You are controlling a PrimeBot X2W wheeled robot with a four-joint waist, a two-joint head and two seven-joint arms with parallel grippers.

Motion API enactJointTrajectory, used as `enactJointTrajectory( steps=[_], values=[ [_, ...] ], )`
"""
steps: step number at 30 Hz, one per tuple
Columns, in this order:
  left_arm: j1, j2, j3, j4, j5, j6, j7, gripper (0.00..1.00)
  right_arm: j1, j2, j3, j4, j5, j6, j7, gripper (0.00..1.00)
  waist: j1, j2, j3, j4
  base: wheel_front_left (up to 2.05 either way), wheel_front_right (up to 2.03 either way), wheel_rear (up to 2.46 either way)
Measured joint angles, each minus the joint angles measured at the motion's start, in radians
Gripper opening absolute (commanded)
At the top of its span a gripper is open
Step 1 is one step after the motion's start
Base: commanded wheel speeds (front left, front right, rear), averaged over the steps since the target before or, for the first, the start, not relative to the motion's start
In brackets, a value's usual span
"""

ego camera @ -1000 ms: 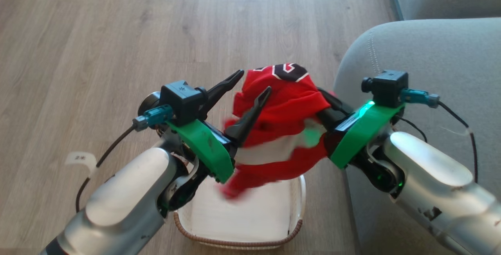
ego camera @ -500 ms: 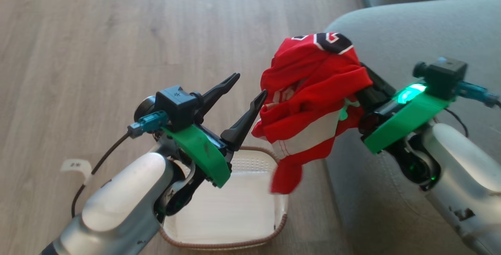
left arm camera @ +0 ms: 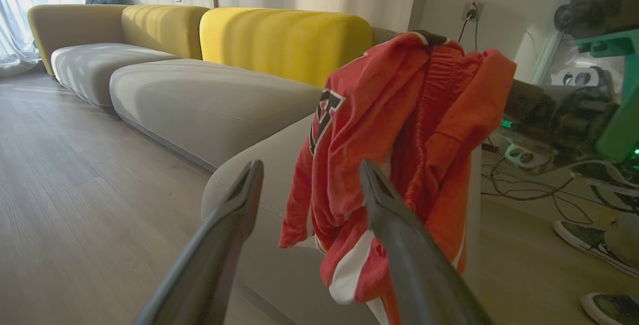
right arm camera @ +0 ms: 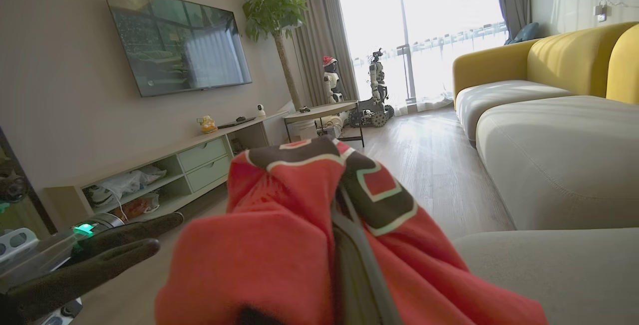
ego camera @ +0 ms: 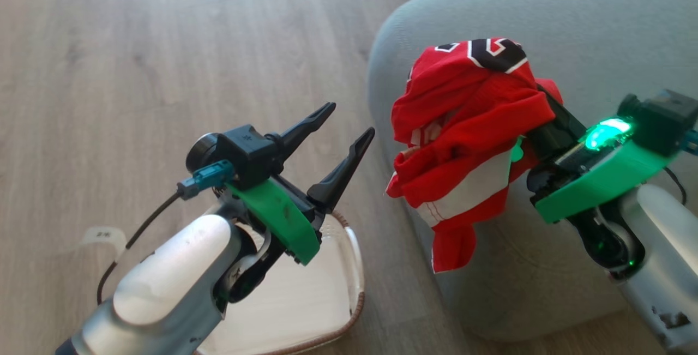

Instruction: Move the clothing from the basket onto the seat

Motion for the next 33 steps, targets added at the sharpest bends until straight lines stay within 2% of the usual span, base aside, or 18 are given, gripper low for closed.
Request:
enactJointTrajectory(
  steps=[6,20,33],
  values=[
    [0.000,0.001,-0.005,0.000,0.008,0.000,-0.007,1.00,0.054,-0.001,-0.055,-0.052,-0.012,0.000,0.000,0.00,0.0000,0.0000,0.003,-0.062,0.00,0.00,0.00],
    [-0.002,0.003,-0.021,0.003,0.016,0.001,-0.009,1.00,0.105,0.001,-0.102,-0.127,-0.050,0.000,-0.001,0.00,0.0000,0.0000,0.014,-0.208,0.00,0.00,0.00],
    [-0.004,0.002,-0.026,0.006,0.017,0.001,-0.009,1.00,0.145,0.019,-0.156,-0.171,-0.072,0.000,0.014,0.00,0.0000,0.0000,0.028,-0.250,0.00,0.00,0.00]
  ],
)
